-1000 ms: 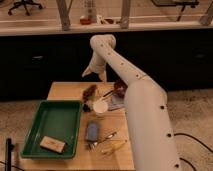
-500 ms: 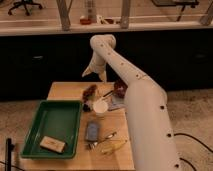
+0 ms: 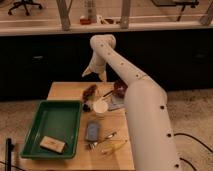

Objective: Place grapes in plastic cup

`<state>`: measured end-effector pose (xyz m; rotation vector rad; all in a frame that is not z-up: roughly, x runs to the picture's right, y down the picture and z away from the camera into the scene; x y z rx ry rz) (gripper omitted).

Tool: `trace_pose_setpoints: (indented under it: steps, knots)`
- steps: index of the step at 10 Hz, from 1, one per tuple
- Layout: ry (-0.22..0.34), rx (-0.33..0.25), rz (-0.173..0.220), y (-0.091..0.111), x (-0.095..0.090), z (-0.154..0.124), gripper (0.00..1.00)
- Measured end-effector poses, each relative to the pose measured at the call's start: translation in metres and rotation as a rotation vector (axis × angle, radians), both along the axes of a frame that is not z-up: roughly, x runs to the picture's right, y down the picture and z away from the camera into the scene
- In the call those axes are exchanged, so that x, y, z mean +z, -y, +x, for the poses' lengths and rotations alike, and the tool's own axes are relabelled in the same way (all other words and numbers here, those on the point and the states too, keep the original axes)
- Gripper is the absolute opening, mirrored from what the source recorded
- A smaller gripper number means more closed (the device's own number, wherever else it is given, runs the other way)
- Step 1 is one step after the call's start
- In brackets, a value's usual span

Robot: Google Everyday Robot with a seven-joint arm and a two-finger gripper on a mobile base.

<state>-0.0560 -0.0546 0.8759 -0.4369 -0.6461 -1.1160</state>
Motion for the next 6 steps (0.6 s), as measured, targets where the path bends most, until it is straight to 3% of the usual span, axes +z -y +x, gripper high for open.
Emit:
trace_pose_setpoints:
  steps: [6]
  knots:
    - [0.0,0.0,0.0,0.0,0.0,0.0,0.8]
